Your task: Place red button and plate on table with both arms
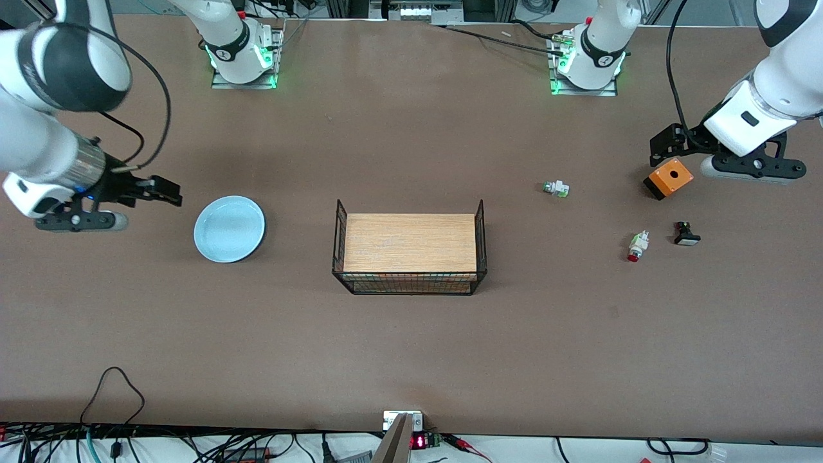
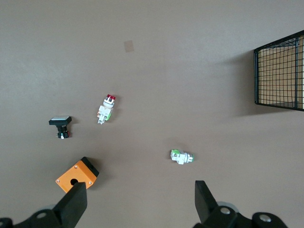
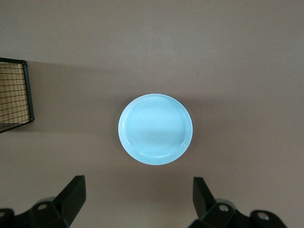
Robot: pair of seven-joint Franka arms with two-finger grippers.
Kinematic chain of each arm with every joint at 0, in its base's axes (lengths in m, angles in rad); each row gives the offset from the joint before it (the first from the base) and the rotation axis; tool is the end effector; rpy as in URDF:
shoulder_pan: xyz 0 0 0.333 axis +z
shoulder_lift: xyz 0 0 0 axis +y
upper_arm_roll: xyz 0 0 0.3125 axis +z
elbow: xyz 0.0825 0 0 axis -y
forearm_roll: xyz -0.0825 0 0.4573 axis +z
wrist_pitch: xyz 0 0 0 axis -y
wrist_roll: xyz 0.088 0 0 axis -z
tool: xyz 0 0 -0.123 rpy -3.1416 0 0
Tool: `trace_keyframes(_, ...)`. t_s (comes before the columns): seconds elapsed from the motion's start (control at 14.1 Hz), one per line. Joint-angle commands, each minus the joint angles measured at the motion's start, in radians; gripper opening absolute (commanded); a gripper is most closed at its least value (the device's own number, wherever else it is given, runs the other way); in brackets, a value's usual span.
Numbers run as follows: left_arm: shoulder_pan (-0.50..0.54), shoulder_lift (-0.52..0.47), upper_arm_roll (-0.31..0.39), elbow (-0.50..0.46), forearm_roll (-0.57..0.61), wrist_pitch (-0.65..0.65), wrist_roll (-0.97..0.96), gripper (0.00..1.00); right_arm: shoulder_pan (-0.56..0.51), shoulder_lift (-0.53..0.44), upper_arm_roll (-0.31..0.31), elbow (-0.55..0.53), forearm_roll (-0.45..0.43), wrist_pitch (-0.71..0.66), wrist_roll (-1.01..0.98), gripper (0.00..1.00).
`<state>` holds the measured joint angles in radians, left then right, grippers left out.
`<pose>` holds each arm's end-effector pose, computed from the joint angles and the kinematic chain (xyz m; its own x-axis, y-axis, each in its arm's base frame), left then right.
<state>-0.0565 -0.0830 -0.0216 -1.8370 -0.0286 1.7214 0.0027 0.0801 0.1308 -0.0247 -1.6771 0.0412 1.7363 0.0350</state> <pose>0.6028 -0.0506 0.5233 0.9966 -0.0763 -0.0326 -0.0754 -0.9968 0.0264 0.6641 0.0418 0.4760 0.9973 0.0135 -0.0729 0.0110 -0.9994 -0.0343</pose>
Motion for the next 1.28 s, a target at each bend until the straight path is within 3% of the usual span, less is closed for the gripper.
trace_keyframes(0.0, -0.005, 0.014, 0.002, 0.030, -0.005, -0.025, -0.009, 1.00, -0.002, 0.010, -0.004, 0.120, -0.068, -0.095, 0.005, 1.00)
trace_keyframes(0.14, -0.005, 0.014, 0.002, 0.031, -0.005, -0.025, -0.010, 1.00, -0.014, 0.013, -0.008, 0.178, -0.104, -0.131, -0.006, 1.00)
trace_keyframes(0.36, -0.005, 0.014, 0.002, 0.031, -0.005, -0.025, -0.009, 1.00, -0.039, -0.006, -0.052, 0.159, -0.087, -0.178, -0.041, 1.00)
trace_keyframes(0.64, -0.005, 0.014, 0.002, 0.031, -0.005, -0.025, -0.010, 1.00, -0.051, -0.149, -0.055, -0.067, -0.075, -0.034, -0.058, 1.00)
trace_keyframes(1.21, -0.005, 0.014, 0.002, 0.031, -0.005, -0.025, -0.009, 1.00, -0.046, -0.148, -0.047, -0.026, -0.078, -0.093, -0.061, 1.00)
